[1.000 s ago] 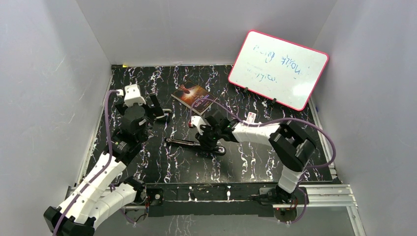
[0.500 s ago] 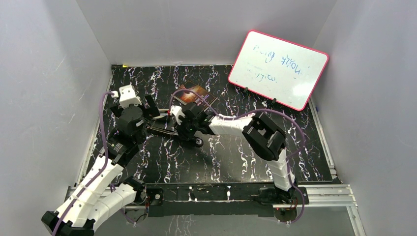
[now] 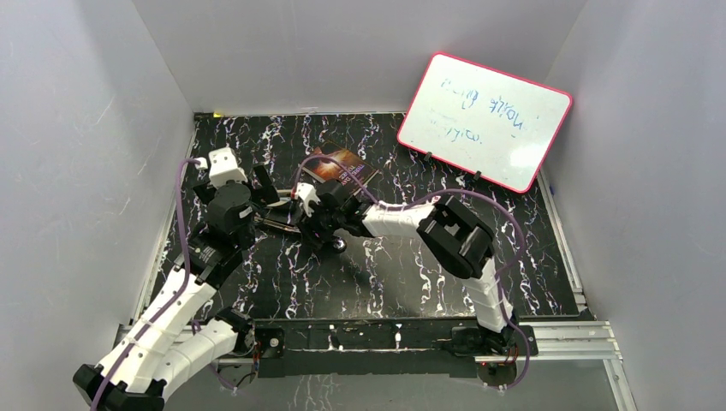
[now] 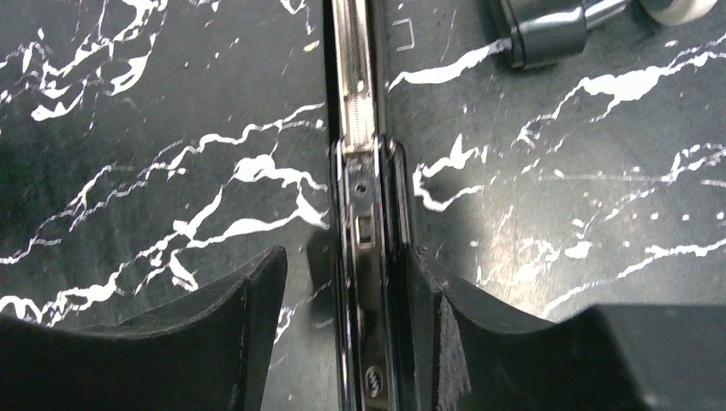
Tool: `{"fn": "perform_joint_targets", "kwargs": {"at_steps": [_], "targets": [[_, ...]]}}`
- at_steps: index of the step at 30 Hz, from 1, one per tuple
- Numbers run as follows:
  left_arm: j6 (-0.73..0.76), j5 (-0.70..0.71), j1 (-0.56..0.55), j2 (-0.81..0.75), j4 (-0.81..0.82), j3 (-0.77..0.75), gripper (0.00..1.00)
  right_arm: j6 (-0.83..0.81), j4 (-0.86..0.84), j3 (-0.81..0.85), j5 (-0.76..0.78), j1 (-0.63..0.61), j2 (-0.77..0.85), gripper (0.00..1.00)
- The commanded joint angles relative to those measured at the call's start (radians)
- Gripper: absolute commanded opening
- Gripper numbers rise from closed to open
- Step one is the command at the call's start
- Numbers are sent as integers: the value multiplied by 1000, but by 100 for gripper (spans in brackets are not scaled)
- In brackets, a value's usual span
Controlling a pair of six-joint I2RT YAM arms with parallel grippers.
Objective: Load the staples into the stapler
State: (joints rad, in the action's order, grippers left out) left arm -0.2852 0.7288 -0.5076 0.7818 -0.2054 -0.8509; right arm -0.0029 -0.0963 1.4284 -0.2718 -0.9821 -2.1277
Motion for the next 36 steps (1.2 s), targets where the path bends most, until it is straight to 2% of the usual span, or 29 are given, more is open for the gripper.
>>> {"fn": "perform_joint_targets", "kwargs": {"at_steps": [1, 5, 8, 13, 20, 27, 36], "targets": [[-30, 13, 6, 17, -26, -47, 96, -7, -126, -70, -31, 1, 140, 63], [-66, -17, 25, 56, -56, -69, 96, -13, -180, -117, -30, 38, 181, 63], [-106, -67, 70, 96, -102, -99, 96, -35, -180, -91, -81, 84, 155, 63], [-147, -174, 142, 140, -171, -139, 95, -105, -114, 101, -149, 125, 23, 63], [-156, -204, 149, 119, -224, -141, 95, -102, -87, 363, -202, 150, -180, 63], [-170, -221, 149, 98, -254, -132, 94, -70, -106, 541, -216, 152, -320, 60], [-163, -225, 148, 97, -256, -129, 94, -59, -79, 665, -211, 153, -448, 50]]}}
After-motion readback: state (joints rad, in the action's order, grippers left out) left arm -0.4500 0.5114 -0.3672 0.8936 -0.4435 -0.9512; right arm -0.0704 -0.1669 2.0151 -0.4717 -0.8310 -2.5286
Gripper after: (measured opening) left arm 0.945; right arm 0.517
